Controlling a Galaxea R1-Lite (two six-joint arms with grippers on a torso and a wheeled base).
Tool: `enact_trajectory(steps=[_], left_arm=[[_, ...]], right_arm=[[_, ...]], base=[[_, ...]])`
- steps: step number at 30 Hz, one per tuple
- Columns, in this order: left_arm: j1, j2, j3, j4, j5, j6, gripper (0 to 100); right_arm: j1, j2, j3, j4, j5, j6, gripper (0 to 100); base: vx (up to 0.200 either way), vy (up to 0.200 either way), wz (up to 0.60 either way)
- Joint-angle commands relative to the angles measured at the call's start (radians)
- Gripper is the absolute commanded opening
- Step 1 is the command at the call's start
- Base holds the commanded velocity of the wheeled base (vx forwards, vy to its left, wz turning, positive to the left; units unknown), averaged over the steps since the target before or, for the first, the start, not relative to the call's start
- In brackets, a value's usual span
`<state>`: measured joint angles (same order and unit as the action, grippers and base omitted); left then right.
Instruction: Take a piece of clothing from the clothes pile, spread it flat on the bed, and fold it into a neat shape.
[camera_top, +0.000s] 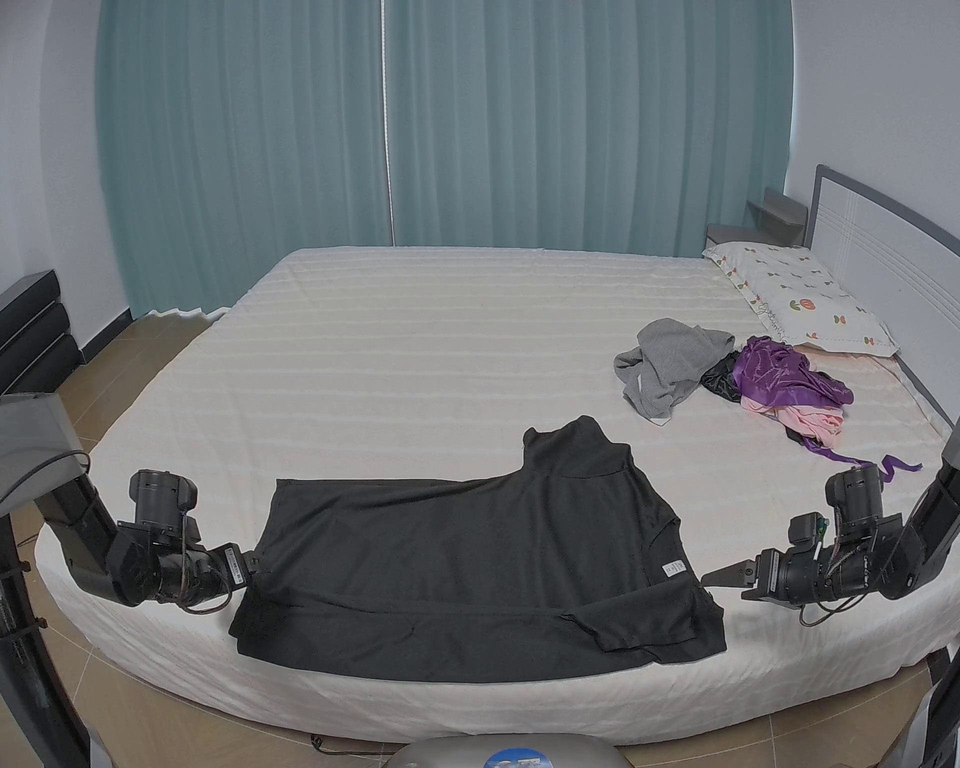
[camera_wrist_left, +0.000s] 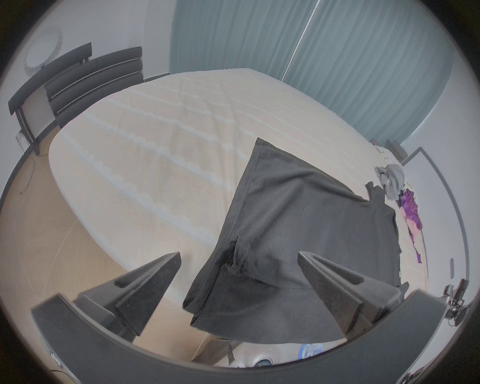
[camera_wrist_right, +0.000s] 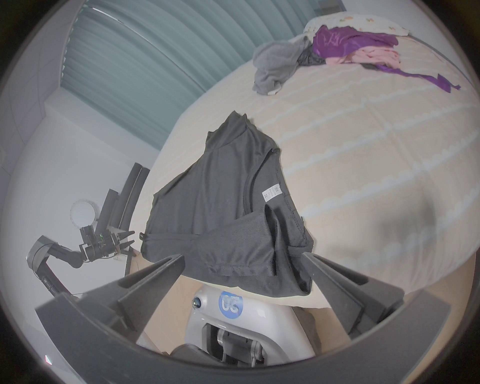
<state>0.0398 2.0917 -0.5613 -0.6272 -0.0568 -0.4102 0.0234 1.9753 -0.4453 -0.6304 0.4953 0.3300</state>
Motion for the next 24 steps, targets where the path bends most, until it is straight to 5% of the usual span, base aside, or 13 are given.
enact_trajectory(steps=[1, 9, 15, 24], left_arm=[[0.034, -0.124, 0.098, -0.006, -0.049, -0.01, 100], [0.048, -0.242, 0.166, -0.009, -0.198, -0.137, 100], [0.069, -0.226, 0.17, -0.011, -0.216, -0.16, 100], [0.068, -0.197, 0.161, -0.012, -0.232, -0.229, 100]], right_arm=[[-0.002, -0.093, 0.129, -0.133, -0.009, 0.081, 100], [0.006, -0.027, 0.33, -0.482, -0.034, 0.146, 100], [0.006, 0.085, 0.412, -0.7, -0.031, 0.182, 100], [0.016, 0.14, 0.445, -0.821, -0.029, 0.245, 100]], base=[[0.0, 0.0, 0.0], [0.0, 0.0, 0.0], [0.0, 0.0, 0.0], [0.2, 0.0, 0.0]])
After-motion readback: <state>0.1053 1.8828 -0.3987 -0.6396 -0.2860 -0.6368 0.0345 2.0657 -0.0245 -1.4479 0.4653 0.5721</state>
